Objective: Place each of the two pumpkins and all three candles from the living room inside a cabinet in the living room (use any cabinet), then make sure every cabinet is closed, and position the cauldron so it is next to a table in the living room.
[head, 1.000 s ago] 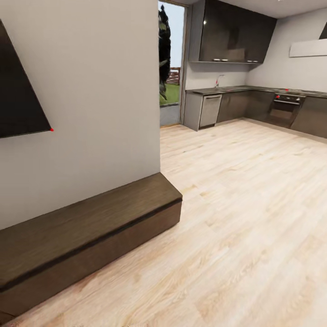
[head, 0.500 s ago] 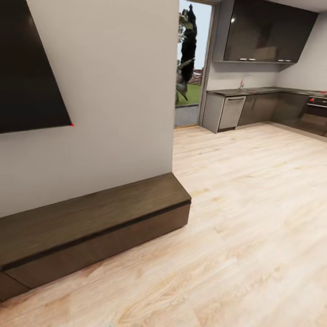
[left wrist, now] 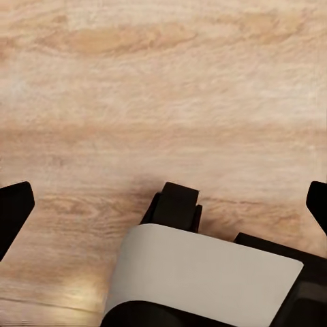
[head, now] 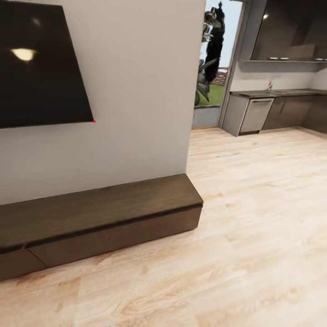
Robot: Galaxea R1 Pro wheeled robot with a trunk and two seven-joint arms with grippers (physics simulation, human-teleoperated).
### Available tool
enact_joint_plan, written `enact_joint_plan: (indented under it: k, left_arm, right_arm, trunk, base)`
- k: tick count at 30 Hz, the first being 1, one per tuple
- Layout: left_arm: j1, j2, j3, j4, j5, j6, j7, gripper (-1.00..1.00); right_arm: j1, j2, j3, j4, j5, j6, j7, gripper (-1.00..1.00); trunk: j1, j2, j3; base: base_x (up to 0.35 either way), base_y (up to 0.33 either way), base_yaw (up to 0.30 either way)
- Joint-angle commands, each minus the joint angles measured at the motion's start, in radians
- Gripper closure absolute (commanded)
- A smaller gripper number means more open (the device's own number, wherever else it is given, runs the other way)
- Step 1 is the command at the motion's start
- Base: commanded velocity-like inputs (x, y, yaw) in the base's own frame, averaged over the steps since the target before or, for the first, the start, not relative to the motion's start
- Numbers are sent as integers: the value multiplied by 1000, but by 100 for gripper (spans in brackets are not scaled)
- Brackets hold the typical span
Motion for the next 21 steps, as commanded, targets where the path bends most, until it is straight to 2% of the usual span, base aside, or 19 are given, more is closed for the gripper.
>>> enact_joint_plan:
  k: [1,21]
  left_arm:
    - [0,0,0,0,0,0,0,-100]
    - [0,-2,-1,-8,2,-1,0,-100]
  right_arm:
    - [0,1,0,0,0,0,0,-100]
    - [0,3,2,0,2,0,0,-100]
  trunk:
    - [0,0,0]
    - [0,0,-10]
  base:
    - [0,-4,288]
    - [0,-5,288]
